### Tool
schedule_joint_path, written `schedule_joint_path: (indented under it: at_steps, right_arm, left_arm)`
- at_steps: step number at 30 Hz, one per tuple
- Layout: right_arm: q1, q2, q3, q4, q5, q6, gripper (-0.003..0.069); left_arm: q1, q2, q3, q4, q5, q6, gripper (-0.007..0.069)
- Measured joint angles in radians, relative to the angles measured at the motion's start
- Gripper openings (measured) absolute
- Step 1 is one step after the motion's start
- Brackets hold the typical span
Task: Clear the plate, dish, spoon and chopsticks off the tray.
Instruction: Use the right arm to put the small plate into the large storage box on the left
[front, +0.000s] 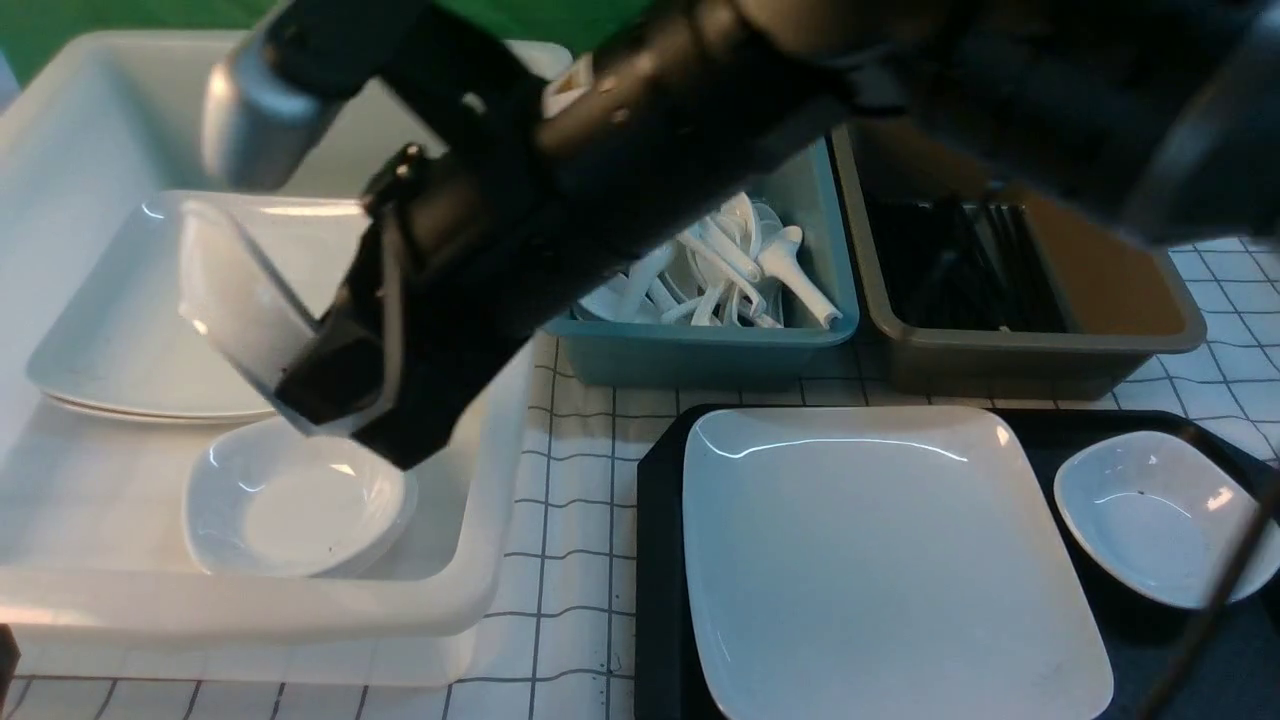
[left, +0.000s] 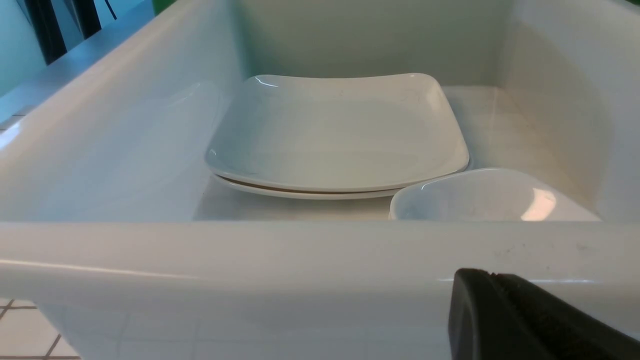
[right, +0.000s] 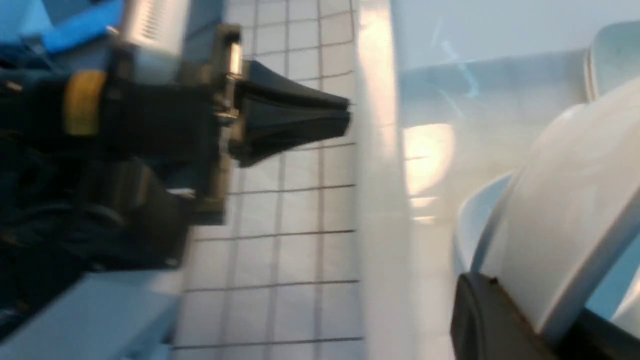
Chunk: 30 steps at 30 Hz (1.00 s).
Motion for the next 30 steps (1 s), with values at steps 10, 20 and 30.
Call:
schedule_joint_path:
  at_steps: [10,20,30]
  right_arm:
    - [0.106,0.331,-0.25,-0.427,-0.039,-0.016,0.0078]
    - [0.114,0.384,-0.251,-0.441,-0.082,-0.001,0.0175]
    - [0.12,0.353,-0.253,-0.444,-0.018,0.149,0.0385]
  left_arm:
    - [0.0,0.0,0.0,0.0,0.0,-0.001,0.0021]
    - [0.0,0.0,0.0,0.0,0.0,-0.001,0.0021]
    - [0.0,0.0,0.0,0.0,0.0,0.0,0.0021]
